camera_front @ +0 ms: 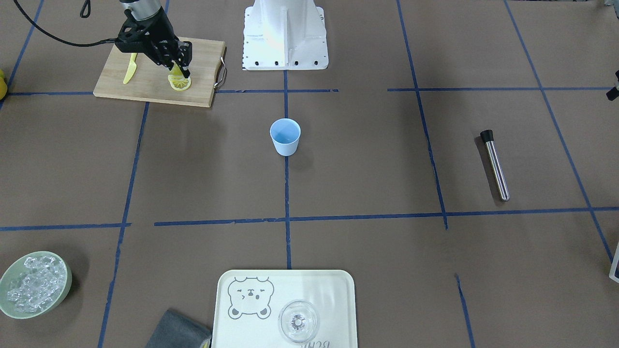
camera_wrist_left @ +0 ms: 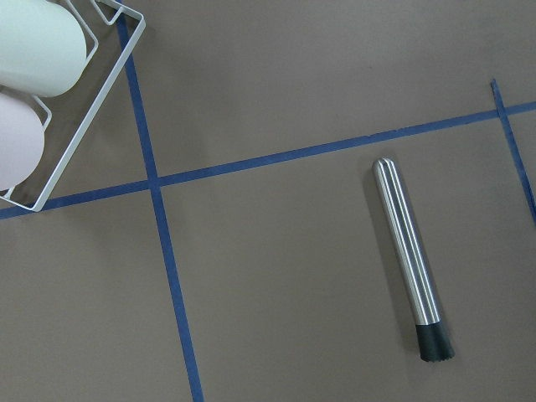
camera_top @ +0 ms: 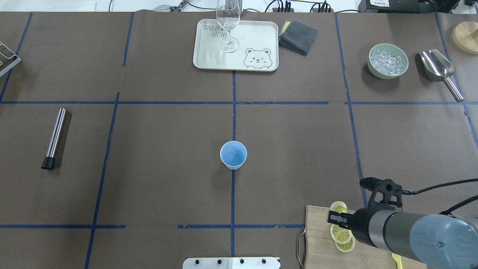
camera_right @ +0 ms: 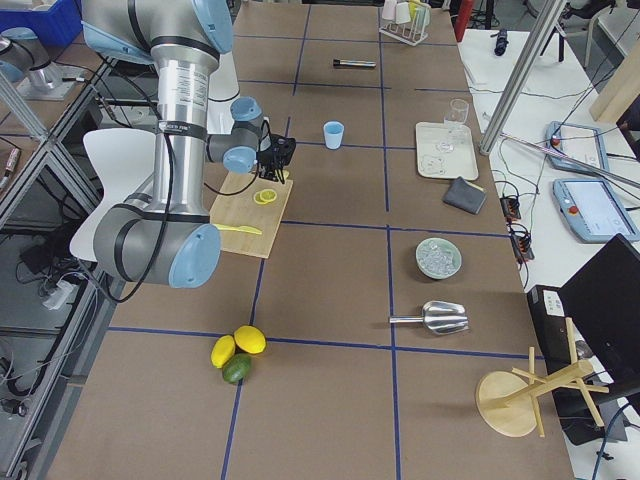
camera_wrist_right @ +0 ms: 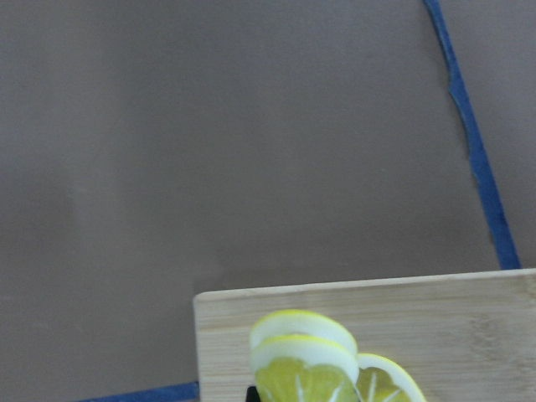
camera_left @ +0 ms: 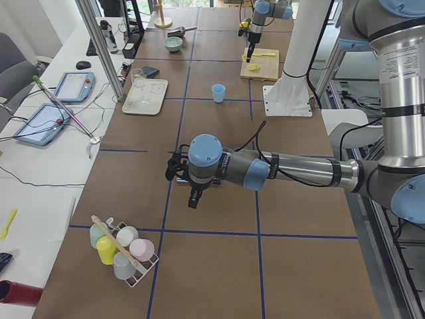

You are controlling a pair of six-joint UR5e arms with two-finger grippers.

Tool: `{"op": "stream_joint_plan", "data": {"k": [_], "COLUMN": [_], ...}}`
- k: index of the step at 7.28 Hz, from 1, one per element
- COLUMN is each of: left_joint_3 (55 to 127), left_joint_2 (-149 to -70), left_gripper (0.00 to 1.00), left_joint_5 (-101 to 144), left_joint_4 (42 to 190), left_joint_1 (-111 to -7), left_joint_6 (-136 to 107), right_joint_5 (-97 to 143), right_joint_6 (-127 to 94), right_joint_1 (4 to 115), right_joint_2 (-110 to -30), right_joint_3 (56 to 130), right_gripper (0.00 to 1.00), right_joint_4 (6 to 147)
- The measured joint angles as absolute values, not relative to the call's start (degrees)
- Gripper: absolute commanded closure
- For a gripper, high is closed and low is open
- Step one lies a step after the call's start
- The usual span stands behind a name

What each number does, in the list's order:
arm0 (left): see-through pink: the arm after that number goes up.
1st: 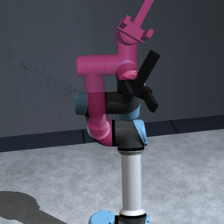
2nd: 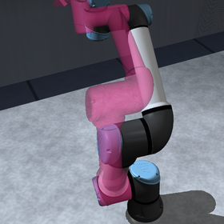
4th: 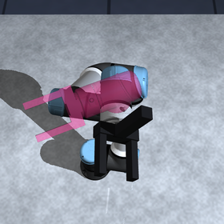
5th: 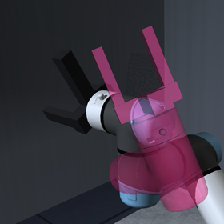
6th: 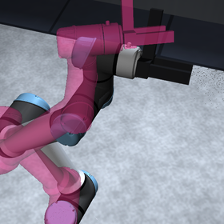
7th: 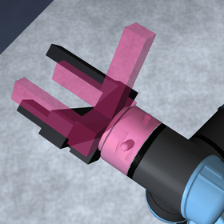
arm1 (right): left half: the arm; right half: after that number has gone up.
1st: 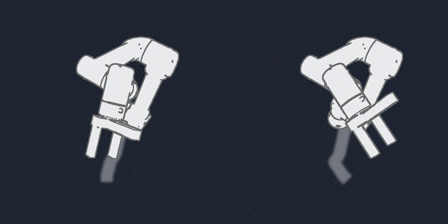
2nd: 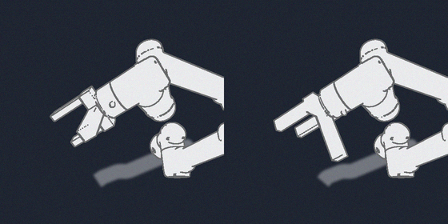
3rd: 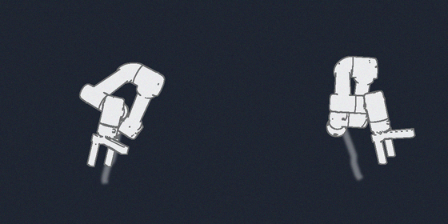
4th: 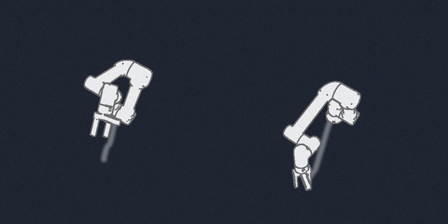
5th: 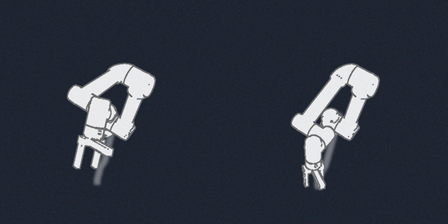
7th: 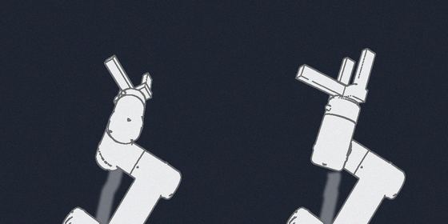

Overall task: Squeeze lemon into cup
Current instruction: 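Lift the lemon slices with the right gripper toward the blue cup, then lower the lemon slices into the blue cup and open the right gripper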

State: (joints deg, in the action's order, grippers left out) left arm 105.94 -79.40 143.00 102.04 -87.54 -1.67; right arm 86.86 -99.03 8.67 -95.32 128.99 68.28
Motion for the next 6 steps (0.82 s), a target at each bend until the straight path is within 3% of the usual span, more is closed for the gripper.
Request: {"op": "stream_joint_plan", "data": {"k": [3,6], "left_joint_3": [105.75,105.65], "left_joint_2": [-79.37,-79.37], "left_gripper": [0.0,0.0], "left_joint_5": [143.0,143.0], "left_joint_4": [102.04,102.04], "left_joint_1": [-87.54,-87.54], "left_joint_6": [-1.67,-1.67], "right_joint_5": [87.81,89.49], "right_joint_6": [-98.81,-98.85], "right_joint_1": [14.31,19.15], "right_joint_2": [-70.2,-55.6], "right_joint_3": [122.81,110.99], "right_gripper": [0.64,0.6], "right_joint_4": [85.68,87.75]}}
